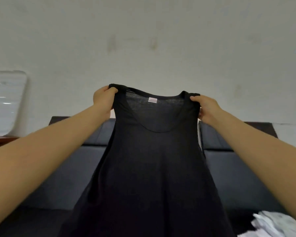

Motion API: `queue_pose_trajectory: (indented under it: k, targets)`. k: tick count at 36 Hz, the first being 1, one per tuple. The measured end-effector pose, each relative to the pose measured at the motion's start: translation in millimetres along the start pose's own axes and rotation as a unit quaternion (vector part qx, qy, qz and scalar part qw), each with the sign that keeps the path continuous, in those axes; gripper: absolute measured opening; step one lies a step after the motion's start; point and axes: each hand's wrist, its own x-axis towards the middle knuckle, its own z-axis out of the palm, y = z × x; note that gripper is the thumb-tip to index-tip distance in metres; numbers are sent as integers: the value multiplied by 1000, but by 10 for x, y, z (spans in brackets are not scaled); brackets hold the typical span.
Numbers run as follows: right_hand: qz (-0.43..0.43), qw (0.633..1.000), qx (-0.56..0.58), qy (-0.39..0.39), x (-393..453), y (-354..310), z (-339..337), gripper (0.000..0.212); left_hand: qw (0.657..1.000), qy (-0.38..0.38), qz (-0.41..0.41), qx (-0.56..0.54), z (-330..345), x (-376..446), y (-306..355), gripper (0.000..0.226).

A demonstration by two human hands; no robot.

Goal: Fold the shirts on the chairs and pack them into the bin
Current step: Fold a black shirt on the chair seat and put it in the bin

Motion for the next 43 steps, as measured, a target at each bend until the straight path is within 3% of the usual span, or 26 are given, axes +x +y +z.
queue_pose_trajectory:
  k: [3, 7, 10, 13, 17, 20, 23, 26, 29, 34, 38, 41, 43]
  targets:
    - [49, 991, -120, -23, 127, 659, -177, 6, 988, -98, -110, 44, -84, 32, -635, 14]
    - [134, 962, -229, -66, 137, 1669, -432, 9, 936, -181, -252, 166, -210, -60, -1620, 16]
    - [219, 918, -320, -82, -18, 2376, -562, 25, 883, -187, -364, 232, -300, -278, -2352, 18]
    - [298, 885, -353, -62, -197, 3096, -669, 56, 844, -148, -451, 248, -375, -500, -3105, 12]
    - [396, 887, -237, 5, -365, 3770, -692, 39, 829, -101, -521, 177, -403, -735, -3933, 17]
    - [404, 896, -170, 72, -364, 4161, -693, 51, 844, -75, -512, 138, -328, -786, -4331, 3]
    - [366, 913, -135, 119, -289, 4478, -726, 53, 876, -53, -466, 113, -259, -711, -4591, 20]
    - [373, 903, -197, 80, -267, 4730, -725, 13, 870, -59, -462, 161, -308, -719, -4801, 18]
    - [355, 898, -253, 61, -296, 4897, -767, 16, 842, -90, -477, 236, -422, -820, -4945, 11]
    - [323, 888, -327, 1, -416, 4761, -868, 20, 833, -75, -482, 262, -523, -782, -4931, 24]
    - [343, 872, -349, -10, -607, 4475, -1081, 6, 835, -90, -440, 318, -592, -826, -4703, 29]
    - [326, 842, -425, -69, -817, 4265, -1265, 19, 830, -106, -411, 361, -689, -963, -4510, 47]
    - [299, 818, -477, -119, -983, 4153, -1368, 30, 818, -147, -364, 421, -737, -1123, -4328, 42]
